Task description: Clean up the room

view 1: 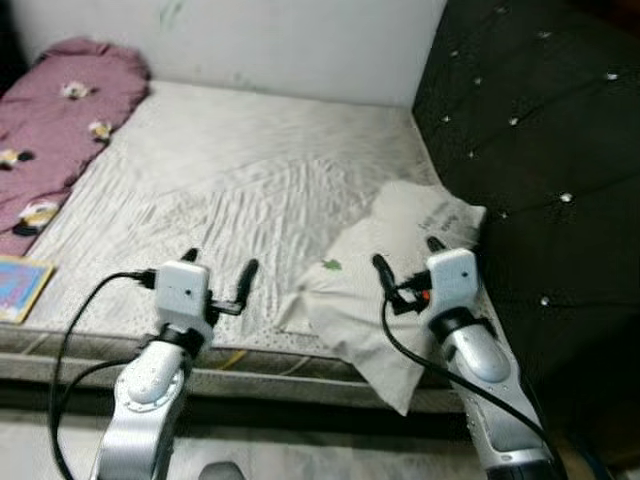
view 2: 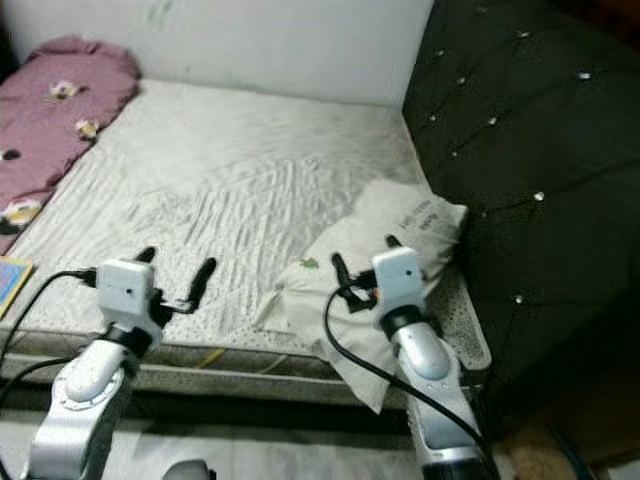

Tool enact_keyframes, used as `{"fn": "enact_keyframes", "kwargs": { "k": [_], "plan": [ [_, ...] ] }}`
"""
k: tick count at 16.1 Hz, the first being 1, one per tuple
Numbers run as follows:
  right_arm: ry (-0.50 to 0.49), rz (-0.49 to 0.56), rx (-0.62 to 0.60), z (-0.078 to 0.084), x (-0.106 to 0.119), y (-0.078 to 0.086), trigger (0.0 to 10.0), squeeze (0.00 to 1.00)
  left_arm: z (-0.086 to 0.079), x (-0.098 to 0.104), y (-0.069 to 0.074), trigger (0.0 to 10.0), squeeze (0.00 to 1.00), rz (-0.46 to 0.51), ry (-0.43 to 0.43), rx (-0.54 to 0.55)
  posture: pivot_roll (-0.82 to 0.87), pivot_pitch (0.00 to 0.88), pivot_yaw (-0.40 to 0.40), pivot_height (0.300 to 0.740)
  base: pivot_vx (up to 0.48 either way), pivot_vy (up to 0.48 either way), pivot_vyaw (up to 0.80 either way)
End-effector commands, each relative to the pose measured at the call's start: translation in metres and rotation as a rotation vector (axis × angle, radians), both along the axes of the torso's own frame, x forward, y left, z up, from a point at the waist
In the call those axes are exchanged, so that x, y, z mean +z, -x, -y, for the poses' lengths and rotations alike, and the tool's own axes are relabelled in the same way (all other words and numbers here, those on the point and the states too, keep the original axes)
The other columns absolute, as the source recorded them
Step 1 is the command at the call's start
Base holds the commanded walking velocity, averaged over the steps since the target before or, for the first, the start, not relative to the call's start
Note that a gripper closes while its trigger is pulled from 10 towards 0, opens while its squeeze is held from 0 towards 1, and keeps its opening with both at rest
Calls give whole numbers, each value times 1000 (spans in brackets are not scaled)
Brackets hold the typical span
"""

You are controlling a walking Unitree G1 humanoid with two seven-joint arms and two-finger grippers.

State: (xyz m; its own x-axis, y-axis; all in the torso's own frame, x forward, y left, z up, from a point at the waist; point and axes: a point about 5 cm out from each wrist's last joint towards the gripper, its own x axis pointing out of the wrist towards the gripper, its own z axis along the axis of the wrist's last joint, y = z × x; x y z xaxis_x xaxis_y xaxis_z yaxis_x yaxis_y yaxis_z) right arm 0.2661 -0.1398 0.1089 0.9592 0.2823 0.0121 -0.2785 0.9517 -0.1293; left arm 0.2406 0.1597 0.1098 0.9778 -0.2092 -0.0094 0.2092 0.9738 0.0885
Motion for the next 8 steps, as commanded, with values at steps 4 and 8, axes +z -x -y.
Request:
{"fn": "enact_keyframes", "kwargs": {
  "k": [4, 8],
  "plan": [
    [-1, 10, -1, 2, 3, -1, 10000, 0, 4, 5, -1, 10000, 0, 23, 10, -21, 4, 0, -96, 740, 262, 0, 0],
    [-1, 10, 0, 2, 3, -1, 10000, 0, 4, 5, 0, 10000, 0, 20, 11, -24, 4, 0, -96, 740, 260, 0, 0]
  ]
}}
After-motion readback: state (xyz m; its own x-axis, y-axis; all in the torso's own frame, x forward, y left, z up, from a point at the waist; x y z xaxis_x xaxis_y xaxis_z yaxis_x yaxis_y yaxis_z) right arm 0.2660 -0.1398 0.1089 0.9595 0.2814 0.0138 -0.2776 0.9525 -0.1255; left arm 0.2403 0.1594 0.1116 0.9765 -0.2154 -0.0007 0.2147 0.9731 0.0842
